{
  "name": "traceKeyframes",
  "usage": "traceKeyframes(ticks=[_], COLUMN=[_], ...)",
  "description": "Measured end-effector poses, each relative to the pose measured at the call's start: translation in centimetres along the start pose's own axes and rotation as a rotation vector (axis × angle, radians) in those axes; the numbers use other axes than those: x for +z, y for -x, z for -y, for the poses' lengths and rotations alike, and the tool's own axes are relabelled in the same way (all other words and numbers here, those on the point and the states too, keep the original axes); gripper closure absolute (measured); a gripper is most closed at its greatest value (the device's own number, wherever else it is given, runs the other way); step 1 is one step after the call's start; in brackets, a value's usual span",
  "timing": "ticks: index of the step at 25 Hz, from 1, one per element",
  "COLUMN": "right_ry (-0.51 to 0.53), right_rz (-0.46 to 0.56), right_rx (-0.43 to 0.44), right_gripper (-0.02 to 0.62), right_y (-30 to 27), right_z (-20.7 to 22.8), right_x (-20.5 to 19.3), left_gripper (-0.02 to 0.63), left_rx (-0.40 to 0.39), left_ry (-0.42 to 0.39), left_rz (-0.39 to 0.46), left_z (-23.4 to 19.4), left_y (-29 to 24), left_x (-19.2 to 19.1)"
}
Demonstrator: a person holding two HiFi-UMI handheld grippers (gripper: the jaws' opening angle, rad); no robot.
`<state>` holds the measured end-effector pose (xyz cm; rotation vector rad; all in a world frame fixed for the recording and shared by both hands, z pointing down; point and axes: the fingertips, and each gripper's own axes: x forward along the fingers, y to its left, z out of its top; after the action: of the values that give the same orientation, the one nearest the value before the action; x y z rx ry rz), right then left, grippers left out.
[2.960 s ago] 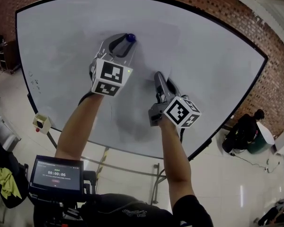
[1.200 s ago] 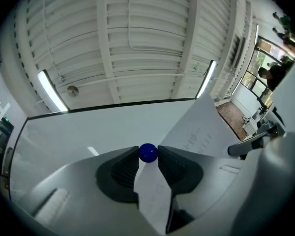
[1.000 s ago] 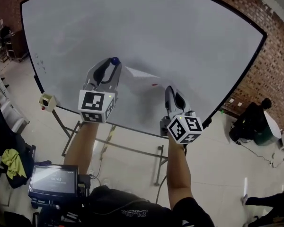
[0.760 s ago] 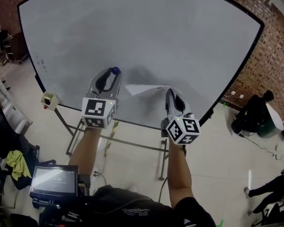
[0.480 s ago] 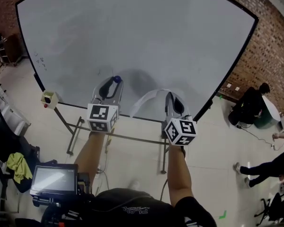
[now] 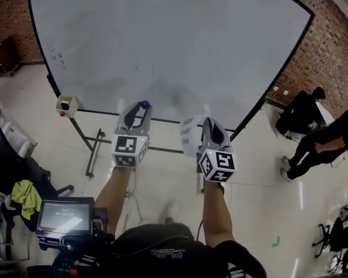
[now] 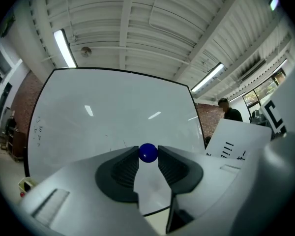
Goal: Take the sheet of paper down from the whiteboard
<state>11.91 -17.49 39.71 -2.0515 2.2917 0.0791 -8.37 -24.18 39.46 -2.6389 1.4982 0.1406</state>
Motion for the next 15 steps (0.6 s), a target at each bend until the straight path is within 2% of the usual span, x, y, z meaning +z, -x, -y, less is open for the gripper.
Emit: traceKeyframes(ticks=[7, 11, 15], right_ry=[-0.016, -0.039, 0.009], right_rz=[-0.038, -0.062, -0.064], right_rx=[-0.032, -0.029, -0.032], right_gripper=[0.581, 0.581, 0.583], right_y=[4.1, 5.2, 5.6], right_z=[-2.2, -2.8, -3.4], right_x=[-2.4, -3.8, -3.8], left_gripper=[0.483, 0.483, 0.483], left_rx=[-0.082, -0.092, -0.098], left_ry=[-0.009, -0.005, 0.018], left_rz=[-0.007, -0.025, -0.044], left_z=[3.3, 4.7, 5.2], left_y=[3.7, 4.5, 4.9], left_x=[-2.5, -3.9, -4.5])
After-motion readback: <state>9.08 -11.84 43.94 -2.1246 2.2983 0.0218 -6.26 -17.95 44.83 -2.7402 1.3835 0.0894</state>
